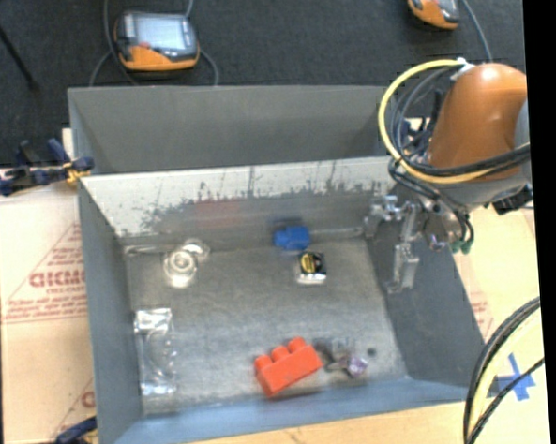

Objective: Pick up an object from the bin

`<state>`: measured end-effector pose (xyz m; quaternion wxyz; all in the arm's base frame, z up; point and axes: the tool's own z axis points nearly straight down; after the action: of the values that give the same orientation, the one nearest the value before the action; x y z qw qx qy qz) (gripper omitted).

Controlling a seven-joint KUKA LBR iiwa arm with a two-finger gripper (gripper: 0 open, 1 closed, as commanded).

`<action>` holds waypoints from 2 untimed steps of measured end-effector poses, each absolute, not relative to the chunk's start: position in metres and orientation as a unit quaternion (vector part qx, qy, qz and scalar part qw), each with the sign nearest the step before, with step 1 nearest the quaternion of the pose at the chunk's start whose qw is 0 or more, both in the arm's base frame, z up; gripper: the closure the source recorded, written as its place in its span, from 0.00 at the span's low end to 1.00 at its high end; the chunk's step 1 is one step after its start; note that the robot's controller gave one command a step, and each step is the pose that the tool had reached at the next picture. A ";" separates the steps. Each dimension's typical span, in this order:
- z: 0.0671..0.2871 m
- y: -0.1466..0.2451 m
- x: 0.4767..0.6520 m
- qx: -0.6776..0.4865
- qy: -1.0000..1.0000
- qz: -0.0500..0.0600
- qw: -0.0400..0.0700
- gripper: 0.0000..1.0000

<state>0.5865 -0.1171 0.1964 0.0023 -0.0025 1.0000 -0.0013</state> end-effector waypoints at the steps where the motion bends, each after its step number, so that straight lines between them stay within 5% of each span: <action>1: 0.126 -0.091 0.590 -0.105 0.994 0.000 -0.001 0.00; 2: 0.097 -0.058 0.525 -0.239 0.971 0.000 0.000 0.00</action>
Offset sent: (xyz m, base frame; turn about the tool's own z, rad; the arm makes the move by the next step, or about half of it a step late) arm 0.0039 0.0265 -0.0684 -0.2078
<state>0.5251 -0.0584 0.0970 -0.0005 -0.2394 0.9709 0.0002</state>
